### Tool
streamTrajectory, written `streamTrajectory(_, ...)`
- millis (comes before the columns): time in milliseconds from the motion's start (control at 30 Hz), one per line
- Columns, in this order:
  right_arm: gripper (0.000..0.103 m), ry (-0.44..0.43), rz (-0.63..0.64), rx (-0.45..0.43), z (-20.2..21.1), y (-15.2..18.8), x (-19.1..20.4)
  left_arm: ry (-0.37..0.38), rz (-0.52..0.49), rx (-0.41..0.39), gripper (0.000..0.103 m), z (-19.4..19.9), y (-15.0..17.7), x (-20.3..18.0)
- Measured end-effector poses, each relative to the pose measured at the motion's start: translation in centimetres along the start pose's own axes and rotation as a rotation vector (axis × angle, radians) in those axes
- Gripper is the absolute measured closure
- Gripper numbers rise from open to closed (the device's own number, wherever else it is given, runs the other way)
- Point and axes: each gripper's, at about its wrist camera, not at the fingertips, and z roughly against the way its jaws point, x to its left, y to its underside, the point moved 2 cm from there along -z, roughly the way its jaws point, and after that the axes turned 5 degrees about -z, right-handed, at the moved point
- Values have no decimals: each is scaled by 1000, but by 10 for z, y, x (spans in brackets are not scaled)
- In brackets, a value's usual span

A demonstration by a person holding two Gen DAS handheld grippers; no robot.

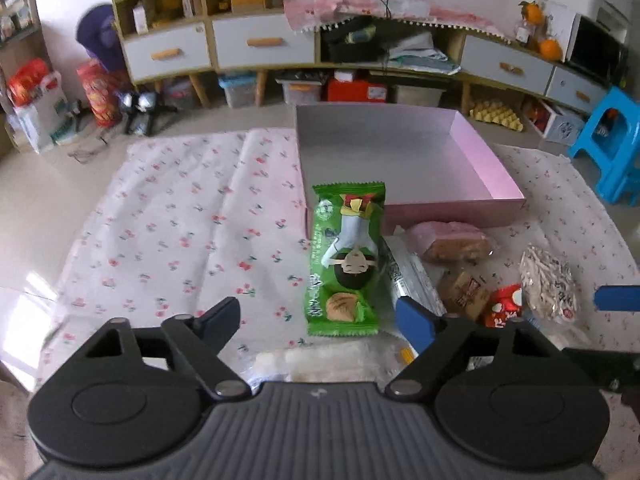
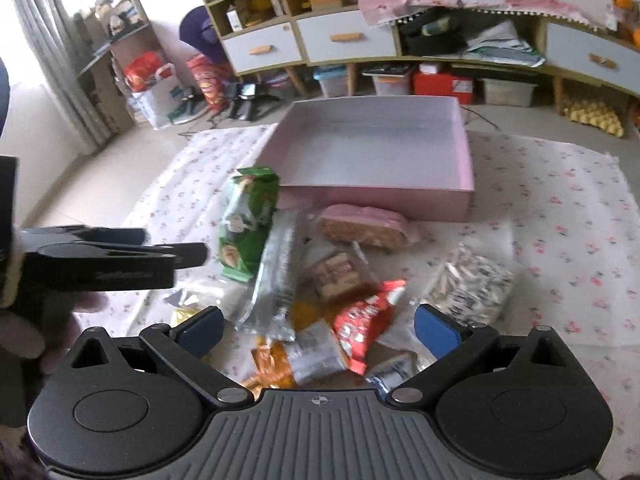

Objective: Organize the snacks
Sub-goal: 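Grasp the green cartoon packet with the left tool while the right tool grasps the silver bar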

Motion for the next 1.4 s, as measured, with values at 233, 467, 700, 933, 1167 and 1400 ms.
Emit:
streamTrajectory(233,2,-55,30,-43,-20,-7,10,100,42,-8,34,-22,-3,5)
streamTrajectory(467,7,-85,67,-36,-46,-9,21,128,12,-57,39,-38,-9,4)
streamTrajectory(700,22,-68,68,-13,-72,-10,29,172,36,-25,43,-56,-14,8)
streamTrajectory(933,35,-62,23,-10,-89,-14,28,210,84,-15,43,-63,-18,14)
streamTrajectory(1167,53,-20,13,-10,-102,-15,32,231,152,3,43,-68,-19,18)
streamTrajectory(1400,71,-45,-62,28,-105,-18,23,221,167,14,55,-65,-22,19)
